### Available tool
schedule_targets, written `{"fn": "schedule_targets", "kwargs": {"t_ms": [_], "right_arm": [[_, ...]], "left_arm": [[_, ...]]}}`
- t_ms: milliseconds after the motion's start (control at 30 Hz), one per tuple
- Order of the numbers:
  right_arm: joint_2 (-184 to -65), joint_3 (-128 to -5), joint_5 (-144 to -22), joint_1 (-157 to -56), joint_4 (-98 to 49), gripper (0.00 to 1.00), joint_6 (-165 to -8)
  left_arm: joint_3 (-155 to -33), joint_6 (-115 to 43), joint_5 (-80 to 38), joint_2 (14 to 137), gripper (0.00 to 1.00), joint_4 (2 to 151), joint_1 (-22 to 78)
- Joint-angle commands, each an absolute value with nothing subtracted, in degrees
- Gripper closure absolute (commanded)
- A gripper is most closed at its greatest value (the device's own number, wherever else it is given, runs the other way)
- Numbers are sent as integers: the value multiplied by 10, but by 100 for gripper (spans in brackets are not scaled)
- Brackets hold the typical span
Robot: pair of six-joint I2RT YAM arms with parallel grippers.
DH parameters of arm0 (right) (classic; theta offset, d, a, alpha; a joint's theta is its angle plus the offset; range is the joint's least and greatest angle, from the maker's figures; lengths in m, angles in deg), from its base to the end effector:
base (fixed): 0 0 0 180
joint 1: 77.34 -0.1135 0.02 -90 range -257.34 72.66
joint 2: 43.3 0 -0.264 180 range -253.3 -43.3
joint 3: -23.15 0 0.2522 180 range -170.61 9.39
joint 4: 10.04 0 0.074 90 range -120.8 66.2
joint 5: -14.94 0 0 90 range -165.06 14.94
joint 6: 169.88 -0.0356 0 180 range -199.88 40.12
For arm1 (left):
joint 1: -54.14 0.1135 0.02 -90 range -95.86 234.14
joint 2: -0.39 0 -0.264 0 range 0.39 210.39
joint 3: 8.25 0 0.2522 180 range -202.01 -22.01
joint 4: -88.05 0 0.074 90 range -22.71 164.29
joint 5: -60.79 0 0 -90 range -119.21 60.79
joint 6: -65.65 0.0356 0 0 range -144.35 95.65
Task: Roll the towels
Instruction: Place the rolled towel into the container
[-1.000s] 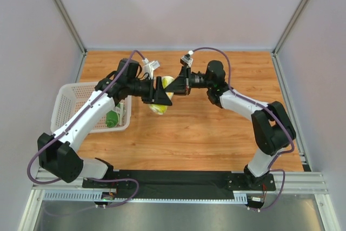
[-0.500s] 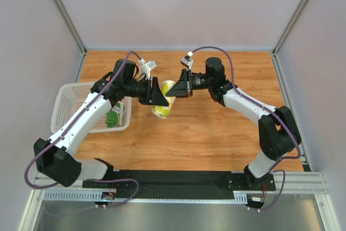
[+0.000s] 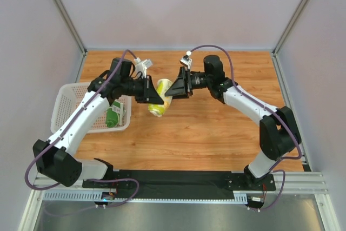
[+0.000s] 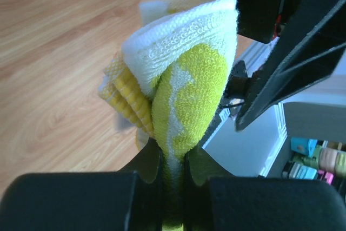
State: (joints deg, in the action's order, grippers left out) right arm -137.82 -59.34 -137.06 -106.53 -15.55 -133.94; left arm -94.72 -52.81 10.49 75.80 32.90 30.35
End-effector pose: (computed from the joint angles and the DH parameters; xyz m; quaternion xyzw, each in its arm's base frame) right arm 0.3111 0.2098 0.2968 -0.1484 0.7408 0.6471 0.1027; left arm 0.2414 -0.1313 0.3468 0.0970 0.8708 -0.4423 0.1917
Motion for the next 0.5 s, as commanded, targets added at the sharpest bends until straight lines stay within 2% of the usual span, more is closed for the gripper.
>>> {"fn": "schedule_targets", "kwargs": {"t_ms": [0,167,467], "right_arm": [[-1372,-649,-1345,-1060,-284,35,-1246],[-1372,-652,-1303,-1030,-374,32,-1210],[-1373,-637,-1285,-1020,-420,33,-1185]], "left_arm": [[-984,-502,88,746,100,292,347],[-984,-458,83,714,100,232,417],[-968,-346,-58,691,100,119,588]]}}
